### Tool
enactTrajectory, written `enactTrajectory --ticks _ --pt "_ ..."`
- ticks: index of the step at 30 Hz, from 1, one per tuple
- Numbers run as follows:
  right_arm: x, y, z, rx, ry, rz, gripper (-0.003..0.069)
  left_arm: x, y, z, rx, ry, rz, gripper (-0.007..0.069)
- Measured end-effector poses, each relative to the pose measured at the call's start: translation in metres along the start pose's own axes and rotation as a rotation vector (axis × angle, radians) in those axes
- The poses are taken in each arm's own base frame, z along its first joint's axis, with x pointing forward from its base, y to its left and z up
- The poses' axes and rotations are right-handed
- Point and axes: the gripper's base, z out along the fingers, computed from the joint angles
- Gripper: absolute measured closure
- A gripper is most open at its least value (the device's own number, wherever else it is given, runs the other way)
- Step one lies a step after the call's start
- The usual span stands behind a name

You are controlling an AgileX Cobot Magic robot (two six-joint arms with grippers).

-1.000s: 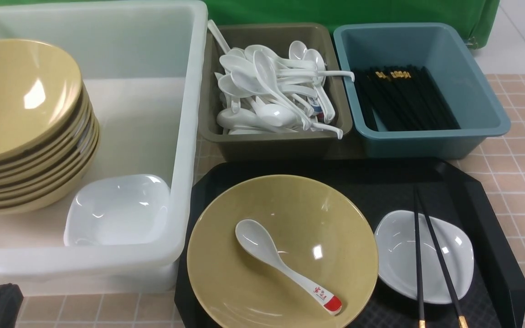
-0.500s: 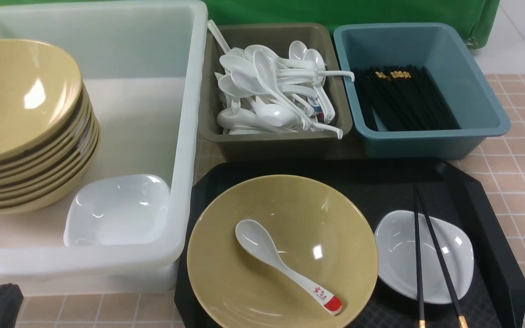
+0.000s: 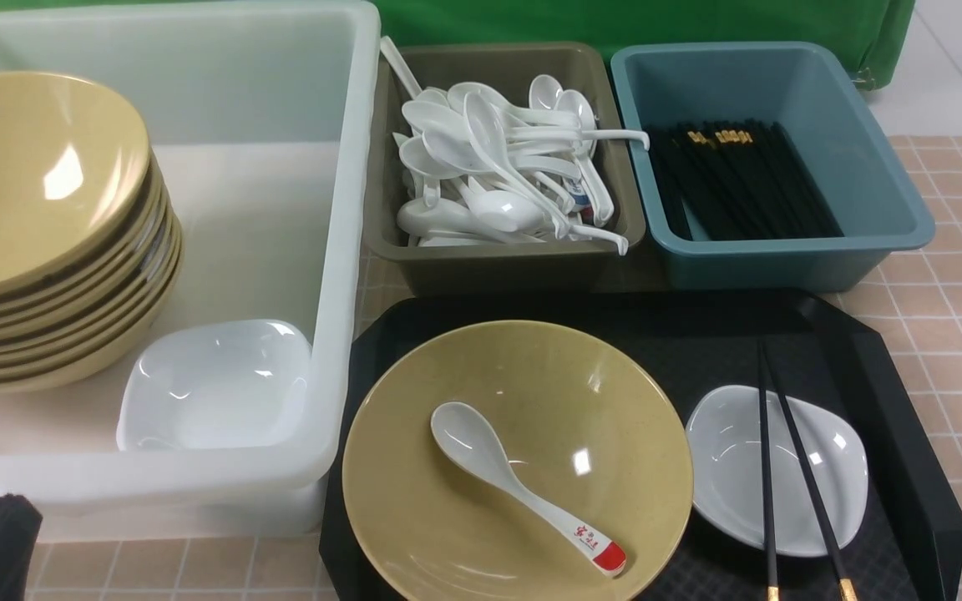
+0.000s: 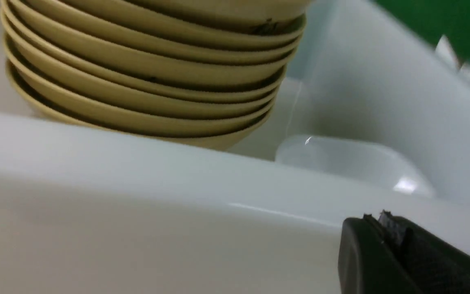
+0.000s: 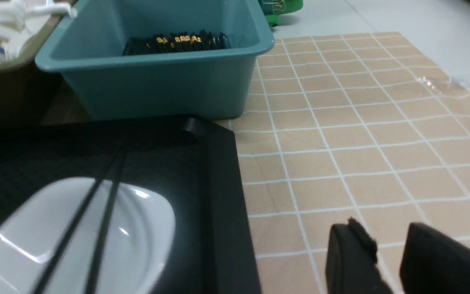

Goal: On brown table put chopsticks spoon bowls plates into blue grey white boxes.
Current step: 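Move the grippers toward the tableware on the black tray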

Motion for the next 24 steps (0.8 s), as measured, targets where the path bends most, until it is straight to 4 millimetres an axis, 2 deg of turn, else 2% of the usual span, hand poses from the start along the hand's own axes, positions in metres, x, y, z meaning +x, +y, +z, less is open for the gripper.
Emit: enactTrajectory --ticks 1,2,3,4,6,9,11,15,17,20,22,24 --pt "0.000 0.001 0.000 -0.010 0.003 0.109 0.0422 -0.002 -0.001 0.000 0.018 -0.024 -0.123 0.0623" --pt "0.001 0.003 0.000 -0.032 0.012 0.300 0.0422 -0.006 -0.003 0.000 0.043 -0.059 -0.298 0.0623" --pt "0.001 0.003 0.000 -0.036 0.014 0.333 0.0422 -0.006 -0.003 0.000 0.047 -0.064 -0.325 0.0623" --pt "0.001 0.006 0.000 -0.065 0.032 0.614 0.0422 -0.011 -0.004 -0.001 0.076 -0.104 -0.549 0.0623" --pt "0.001 0.009 0.000 -0.088 0.056 0.901 0.0422 -0.013 -0.004 -0.001 0.094 -0.125 -0.703 0.0623" --pt "0.001 0.010 -0.001 -0.097 0.069 1.060 0.0422 -0.014 -0.004 -0.001 0.103 -0.132 -0.797 0.0623" --pt "0.001 0.010 -0.001 -0.096 0.068 1.055 0.0422 -0.014 -0.004 -0.001 0.104 -0.131 -0.810 0.0623" --pt "0.001 0.009 0.000 -0.090 0.055 0.853 0.0422 -0.014 -0.004 -0.001 0.107 -0.130 -0.833 0.0623" --pt "0.002 0.010 -0.001 -0.091 0.064 0.787 0.0422 -0.015 -0.006 -0.002 0.107 -0.123 -0.769 0.0623" --pt "0.002 0.011 -0.001 -0.106 0.071 0.720 0.0422 -0.030 -0.016 -0.007 0.132 -0.117 -0.571 0.0623" --pt "-0.015 0.017 -0.008 -0.148 0.043 0.535 0.0428 -0.059 -0.033 -0.020 0.162 -0.140 -0.281 0.0623" --pt "-0.037 0.022 -0.016 -0.178 -0.012 0.402 0.0449 -0.076 -0.041 -0.025 0.149 -0.125 -0.120 0.0623"
